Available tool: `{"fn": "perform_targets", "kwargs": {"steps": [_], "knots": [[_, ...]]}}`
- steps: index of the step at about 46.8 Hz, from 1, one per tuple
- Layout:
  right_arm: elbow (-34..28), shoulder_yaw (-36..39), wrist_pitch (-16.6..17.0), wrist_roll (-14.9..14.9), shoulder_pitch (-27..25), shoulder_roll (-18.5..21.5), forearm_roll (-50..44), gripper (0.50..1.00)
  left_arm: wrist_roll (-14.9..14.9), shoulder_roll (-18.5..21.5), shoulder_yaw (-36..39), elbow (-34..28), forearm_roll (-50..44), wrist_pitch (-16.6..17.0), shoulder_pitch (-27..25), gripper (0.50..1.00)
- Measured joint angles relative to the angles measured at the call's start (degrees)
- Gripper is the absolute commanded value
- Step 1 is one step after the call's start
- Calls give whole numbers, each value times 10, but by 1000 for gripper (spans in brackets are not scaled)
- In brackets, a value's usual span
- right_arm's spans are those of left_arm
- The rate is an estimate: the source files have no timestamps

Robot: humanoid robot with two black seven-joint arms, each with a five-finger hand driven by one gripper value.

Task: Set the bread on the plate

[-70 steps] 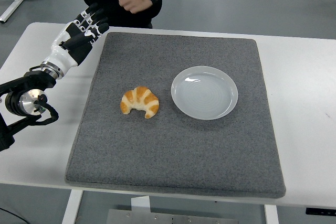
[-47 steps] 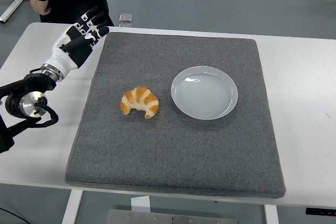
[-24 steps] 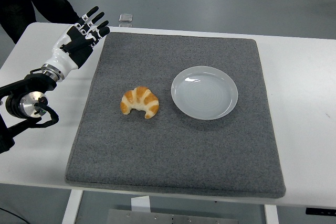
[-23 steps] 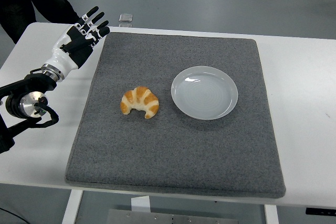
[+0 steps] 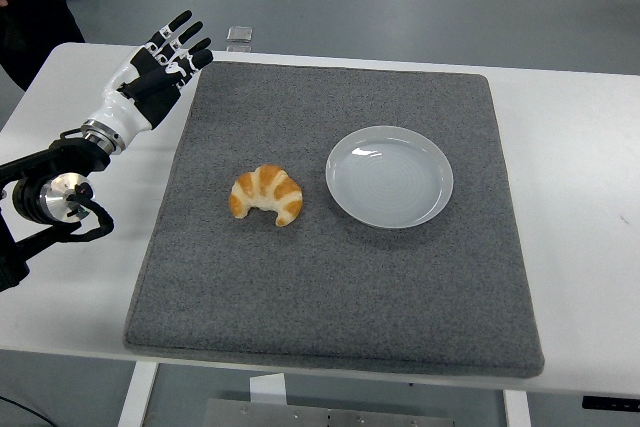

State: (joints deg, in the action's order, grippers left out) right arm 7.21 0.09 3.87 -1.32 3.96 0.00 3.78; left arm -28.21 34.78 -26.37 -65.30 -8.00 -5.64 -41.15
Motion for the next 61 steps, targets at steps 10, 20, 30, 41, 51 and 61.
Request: {"fn": "perform_targets", "kwargs": {"steps": [10, 20, 30, 41, 51, 61], "knots": [[0, 0, 0, 0, 0, 0, 0, 952, 0, 7, 1, -11, 0, 5, -3, 992], [0, 0, 0, 0, 0, 0, 0, 952, 2, 21, 12, -25, 1, 7, -28, 990], [0, 0, 0, 0, 0, 0, 0, 952, 30, 75, 152, -42, 2, 6, -174, 988], [-1, 0, 0, 0, 0, 0, 0, 952, 94, 95, 350, -58, 25, 5, -355, 988], [-1, 0, 0, 0, 0, 0, 0, 952, 95, 94, 468, -107, 166, 5, -449, 986], [-1, 0, 0, 0, 0, 0, 0, 952, 95, 96, 471, -116, 383, 17, -425, 986]]}}
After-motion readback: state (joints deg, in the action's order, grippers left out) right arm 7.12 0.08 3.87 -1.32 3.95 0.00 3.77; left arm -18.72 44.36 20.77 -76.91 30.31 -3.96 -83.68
